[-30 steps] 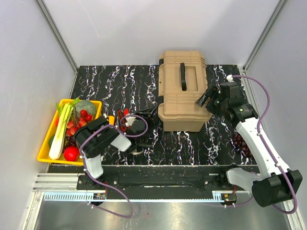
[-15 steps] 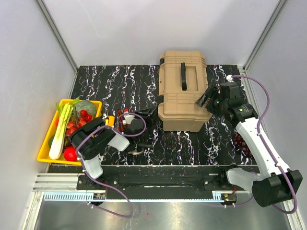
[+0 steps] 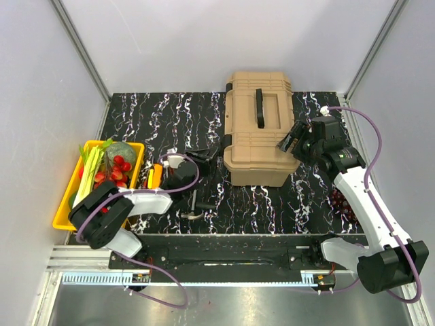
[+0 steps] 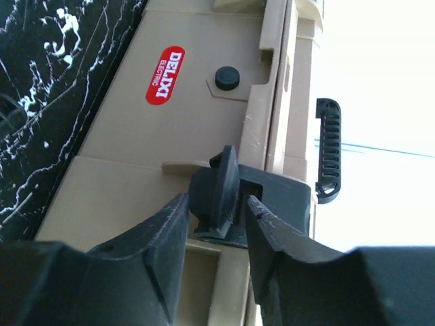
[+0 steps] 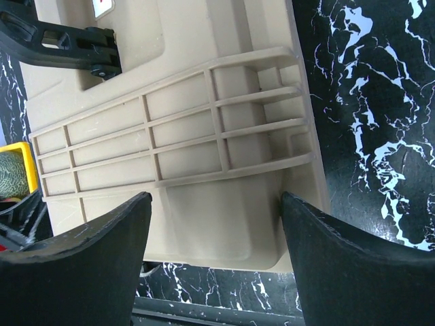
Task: Pack the tool kit
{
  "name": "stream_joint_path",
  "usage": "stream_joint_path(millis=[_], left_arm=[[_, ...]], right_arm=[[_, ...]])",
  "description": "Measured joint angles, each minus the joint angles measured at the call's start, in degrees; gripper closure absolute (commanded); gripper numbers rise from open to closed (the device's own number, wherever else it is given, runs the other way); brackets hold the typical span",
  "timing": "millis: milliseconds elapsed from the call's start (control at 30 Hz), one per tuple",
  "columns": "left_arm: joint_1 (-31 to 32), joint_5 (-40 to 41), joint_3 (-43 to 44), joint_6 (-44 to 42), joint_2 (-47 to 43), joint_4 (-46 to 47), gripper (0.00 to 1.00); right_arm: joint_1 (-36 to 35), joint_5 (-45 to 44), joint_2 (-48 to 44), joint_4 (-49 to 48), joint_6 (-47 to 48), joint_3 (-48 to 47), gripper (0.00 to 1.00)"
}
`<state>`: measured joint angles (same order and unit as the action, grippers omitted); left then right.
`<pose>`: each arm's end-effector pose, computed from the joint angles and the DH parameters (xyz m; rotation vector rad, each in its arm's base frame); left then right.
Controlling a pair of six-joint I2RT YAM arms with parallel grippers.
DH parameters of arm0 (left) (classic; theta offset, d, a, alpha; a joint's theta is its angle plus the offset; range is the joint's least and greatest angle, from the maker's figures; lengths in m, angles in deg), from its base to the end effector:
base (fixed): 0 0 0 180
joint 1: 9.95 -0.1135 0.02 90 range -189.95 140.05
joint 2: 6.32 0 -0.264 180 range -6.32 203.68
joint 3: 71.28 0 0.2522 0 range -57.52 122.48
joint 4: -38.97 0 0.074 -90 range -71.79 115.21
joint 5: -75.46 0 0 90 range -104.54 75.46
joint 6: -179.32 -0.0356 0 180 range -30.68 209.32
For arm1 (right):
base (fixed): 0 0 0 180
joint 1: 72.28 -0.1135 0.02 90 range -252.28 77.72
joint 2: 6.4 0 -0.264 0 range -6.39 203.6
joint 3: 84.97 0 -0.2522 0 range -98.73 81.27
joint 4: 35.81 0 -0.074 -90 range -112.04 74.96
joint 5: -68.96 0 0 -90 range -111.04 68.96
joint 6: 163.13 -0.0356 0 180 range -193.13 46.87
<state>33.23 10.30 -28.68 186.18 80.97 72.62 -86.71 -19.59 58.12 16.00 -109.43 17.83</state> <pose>0.2225 -0.1883 0.1795 -1.1873 1.5686 -1.3528 0.2298 0.0601 0.3380 0.4232 2.2633 0.4954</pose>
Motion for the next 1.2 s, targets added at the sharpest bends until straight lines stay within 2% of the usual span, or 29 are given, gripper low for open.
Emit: stream_joint_path(millis=[67, 200, 333, 500, 600, 900, 1067, 1200], left_arm=[[0.0, -0.8, 1.2, -1.0, -2.5, -4.8, 0.38], [0.2, -1.1, 8.6, -3.7, -7.9, -23.1, 0.24], [0.6, -0.8, 14.3, -7.1, -12.1, -36.1, 0.18], [0.7, 0.7, 16.9, -11.5, -16.2, -45.5, 0.1], [0.7, 1.9, 18.8, -13.9, -16.4, -51.1, 0.09], [-0.9, 2.1, 20.8, -25.7, -16.7, -54.9, 0.07], [-6.6, -1.5, 21.4, -31.3, -16.7, -52.2, 0.05], [-11.9, -5.5, 22.1, -35.7, -16.7, -51.2, 0.04]], right_arm=[[0.0, 0.0, 0.0, 0.0, 0.0, 0.0, 0.18], [-0.1, -0.3, 0.0, 0.1, 0.0, 0.0, 0.18], [-0.2, -0.5, -0.1, 0.6, 0.2, -0.2, 0.17], [-0.6, -1.5, -0.1, 4.4, 1.0, -1.8, 0.16], [-0.6, -2.9, 0.0, 6.4, 2.1, -3.6, 0.16], [-0.6, -5.2, 1.6, 7.2, 5.8, -11.4, 0.14], [-1.7, -3.0, 5.6, 5.2, 9.6, -17.4, 0.14], [-6.4, -2.7, 11.2, 2.5, 13.1, -22.6, 0.14]])
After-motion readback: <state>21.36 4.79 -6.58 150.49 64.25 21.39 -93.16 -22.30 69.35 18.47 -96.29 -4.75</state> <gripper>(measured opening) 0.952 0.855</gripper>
